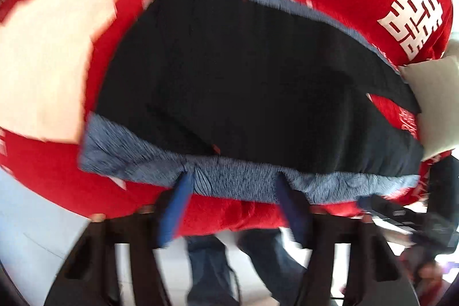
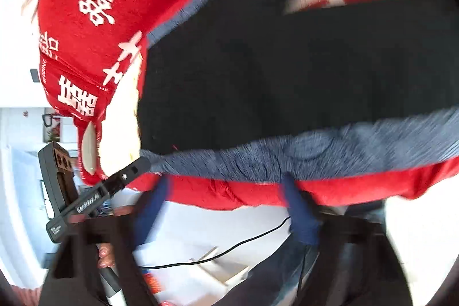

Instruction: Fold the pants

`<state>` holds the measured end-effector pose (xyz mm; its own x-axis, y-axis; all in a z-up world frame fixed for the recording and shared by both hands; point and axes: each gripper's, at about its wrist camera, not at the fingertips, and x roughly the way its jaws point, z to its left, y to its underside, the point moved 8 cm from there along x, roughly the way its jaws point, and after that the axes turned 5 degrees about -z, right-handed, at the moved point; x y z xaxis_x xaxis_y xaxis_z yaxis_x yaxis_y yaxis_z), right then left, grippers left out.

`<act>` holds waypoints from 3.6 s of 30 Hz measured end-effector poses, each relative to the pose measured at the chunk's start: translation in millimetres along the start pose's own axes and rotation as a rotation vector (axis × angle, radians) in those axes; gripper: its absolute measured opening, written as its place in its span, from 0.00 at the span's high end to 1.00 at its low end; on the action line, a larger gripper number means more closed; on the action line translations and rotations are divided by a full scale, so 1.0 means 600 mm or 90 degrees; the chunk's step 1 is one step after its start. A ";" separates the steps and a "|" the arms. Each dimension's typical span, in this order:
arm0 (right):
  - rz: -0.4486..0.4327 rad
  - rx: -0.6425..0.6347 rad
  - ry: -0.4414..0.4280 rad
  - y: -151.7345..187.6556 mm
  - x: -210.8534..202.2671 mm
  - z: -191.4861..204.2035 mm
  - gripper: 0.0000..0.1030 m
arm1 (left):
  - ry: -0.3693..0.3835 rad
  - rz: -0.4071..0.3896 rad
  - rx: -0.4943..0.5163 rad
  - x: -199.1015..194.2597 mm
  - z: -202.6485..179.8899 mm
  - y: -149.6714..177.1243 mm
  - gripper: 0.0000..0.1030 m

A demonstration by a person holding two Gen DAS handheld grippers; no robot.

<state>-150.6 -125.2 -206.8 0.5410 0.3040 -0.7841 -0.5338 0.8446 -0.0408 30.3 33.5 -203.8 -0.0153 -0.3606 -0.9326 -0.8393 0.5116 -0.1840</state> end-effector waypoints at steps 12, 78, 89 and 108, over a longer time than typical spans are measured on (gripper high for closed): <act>-0.010 0.090 -0.129 0.027 0.070 -0.081 0.45 | 0.052 0.042 -0.077 0.067 0.044 0.037 0.24; 0.114 0.097 -0.084 -0.547 0.075 -0.050 0.48 | -0.026 -0.063 -0.123 0.161 -0.059 -0.464 0.61; 0.052 -0.482 0.187 -0.527 0.065 0.113 0.29 | -0.146 -0.036 0.014 0.150 -0.073 -0.433 0.33; 0.150 -0.491 0.264 -0.620 0.201 0.060 0.96 | -0.203 -0.047 -0.009 0.193 -0.059 -0.487 0.33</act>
<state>136.9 -386.8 -263.7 0.1641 0.1220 -0.9789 -0.9692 0.2049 -0.1369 254.3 -185.5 -247.1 0.2147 -0.1325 -0.9677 -0.8394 0.4815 -0.2522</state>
